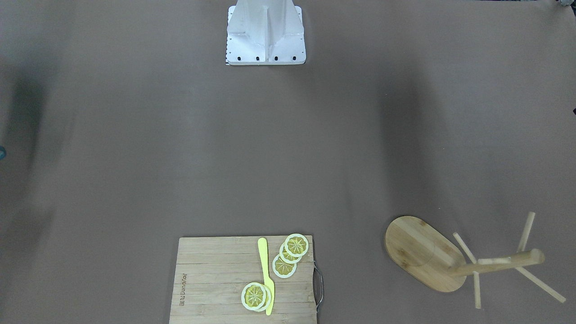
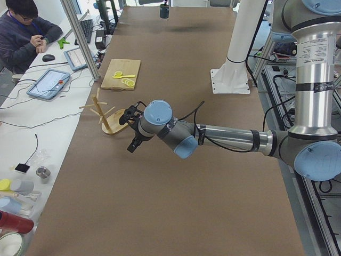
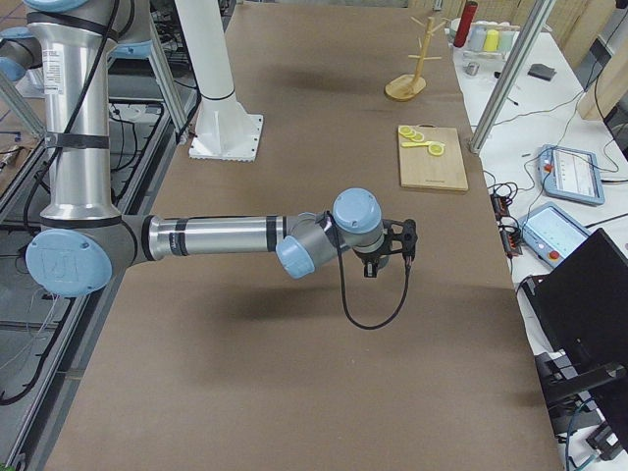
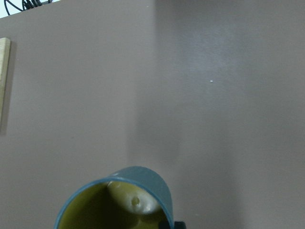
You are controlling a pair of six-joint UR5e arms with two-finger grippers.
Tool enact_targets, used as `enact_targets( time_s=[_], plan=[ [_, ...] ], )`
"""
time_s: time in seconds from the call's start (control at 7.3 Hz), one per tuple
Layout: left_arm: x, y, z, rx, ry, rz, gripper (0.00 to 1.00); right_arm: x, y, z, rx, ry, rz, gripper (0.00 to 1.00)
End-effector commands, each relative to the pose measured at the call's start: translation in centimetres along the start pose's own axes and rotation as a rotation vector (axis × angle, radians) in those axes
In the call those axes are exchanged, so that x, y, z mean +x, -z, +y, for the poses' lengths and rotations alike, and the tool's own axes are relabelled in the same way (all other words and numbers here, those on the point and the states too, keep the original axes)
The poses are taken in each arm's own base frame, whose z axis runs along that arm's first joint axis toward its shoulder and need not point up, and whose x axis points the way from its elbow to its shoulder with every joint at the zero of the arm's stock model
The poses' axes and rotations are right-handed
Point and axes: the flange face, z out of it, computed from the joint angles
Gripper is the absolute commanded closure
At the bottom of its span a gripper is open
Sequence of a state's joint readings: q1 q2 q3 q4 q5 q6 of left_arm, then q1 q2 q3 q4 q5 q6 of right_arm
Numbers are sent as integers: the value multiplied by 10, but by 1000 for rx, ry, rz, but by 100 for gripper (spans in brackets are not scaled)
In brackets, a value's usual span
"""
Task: Hang cup on storage rack
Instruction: 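Carry the teal mug with the right gripper and lower it near the cutting board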
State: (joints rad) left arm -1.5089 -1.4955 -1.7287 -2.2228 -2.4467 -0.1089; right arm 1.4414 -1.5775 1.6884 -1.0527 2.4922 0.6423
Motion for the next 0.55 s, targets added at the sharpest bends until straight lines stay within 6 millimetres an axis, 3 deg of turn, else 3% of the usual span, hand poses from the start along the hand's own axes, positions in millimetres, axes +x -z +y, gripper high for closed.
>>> enact_targets(
  time_s=[0.0,0.14,0.27,0.41],
  plan=[
    [-2,-1,1,-4,6,-2,1,-99,-40,4,-23,-60,-9,100],
    [-2,-1,1,-6,10,-3,1,-147,-63,18,-33,-123,-9,100],
    [-1,-1,0,-3,43,0,1,-194,-73,13,-32,-180,16,100],
    [0,0,-2,1,75,1,1,-248,-80,24,-40,-234,75,100]
  ],
)
